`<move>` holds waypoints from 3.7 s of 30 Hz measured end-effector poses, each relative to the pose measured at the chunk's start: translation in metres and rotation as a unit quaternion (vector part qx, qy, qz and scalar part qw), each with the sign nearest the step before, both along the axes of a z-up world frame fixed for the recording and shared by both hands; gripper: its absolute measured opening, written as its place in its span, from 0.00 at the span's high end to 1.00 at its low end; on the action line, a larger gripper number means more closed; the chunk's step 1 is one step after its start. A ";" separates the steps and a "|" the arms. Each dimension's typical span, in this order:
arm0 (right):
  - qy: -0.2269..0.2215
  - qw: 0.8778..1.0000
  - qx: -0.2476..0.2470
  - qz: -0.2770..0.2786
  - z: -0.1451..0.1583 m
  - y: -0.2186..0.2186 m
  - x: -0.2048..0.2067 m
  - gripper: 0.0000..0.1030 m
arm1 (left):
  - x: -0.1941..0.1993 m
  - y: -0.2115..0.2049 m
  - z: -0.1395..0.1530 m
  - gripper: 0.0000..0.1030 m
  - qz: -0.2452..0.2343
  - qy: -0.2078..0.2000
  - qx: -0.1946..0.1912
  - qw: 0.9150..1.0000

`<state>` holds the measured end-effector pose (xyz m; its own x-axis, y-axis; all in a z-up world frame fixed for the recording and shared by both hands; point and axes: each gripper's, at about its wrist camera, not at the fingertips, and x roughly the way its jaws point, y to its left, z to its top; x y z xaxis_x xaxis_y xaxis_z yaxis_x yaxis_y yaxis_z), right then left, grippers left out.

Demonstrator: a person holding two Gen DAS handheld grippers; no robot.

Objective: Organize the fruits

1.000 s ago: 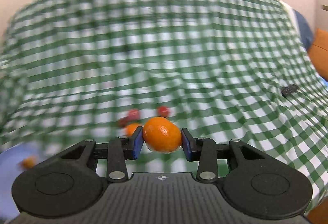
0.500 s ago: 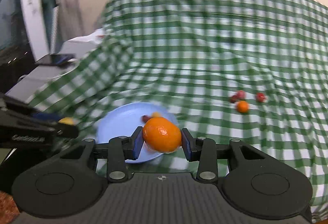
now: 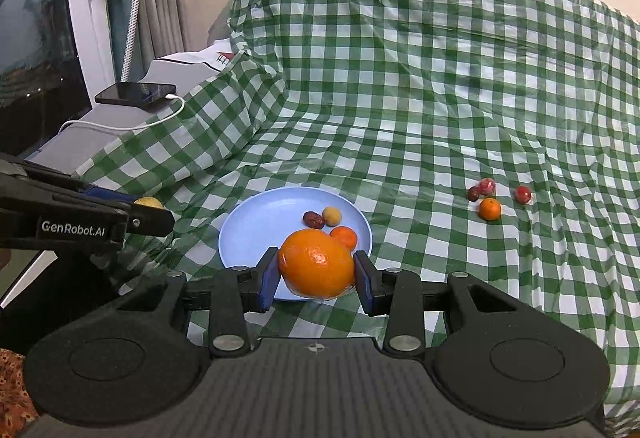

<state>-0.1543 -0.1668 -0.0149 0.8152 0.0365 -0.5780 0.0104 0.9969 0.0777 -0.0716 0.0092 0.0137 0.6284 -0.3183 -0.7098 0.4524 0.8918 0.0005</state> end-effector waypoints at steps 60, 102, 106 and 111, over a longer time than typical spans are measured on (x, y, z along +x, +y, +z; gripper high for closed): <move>0.103 0.994 0.007 0.040 -0.073 0.012 0.126 0.60 | 0.154 -0.043 -0.072 0.74 0.032 0.092 0.082 0.992; 0.049 0.998 0.005 0.026 -0.007 0.008 0.027 0.03 | 0.037 -0.002 -0.029 0.00 0.110 0.080 0.112 0.984; 0.039 0.999 0.003 0.029 -0.004 0.010 0.015 0.02 | 0.025 -0.009 -0.025 0.00 0.107 0.067 0.117 0.985; 0.029 0.999 0.008 0.018 0.000 0.007 0.005 0.01 | 0.018 -0.012 -0.019 0.00 0.102 0.056 0.116 0.986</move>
<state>-0.1494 -0.1601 -0.0153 0.7778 0.0750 -0.6240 -0.0205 0.9954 0.0940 -0.0535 -0.0024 -0.0057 0.5761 -0.0149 -0.8172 0.2729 0.9460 0.1751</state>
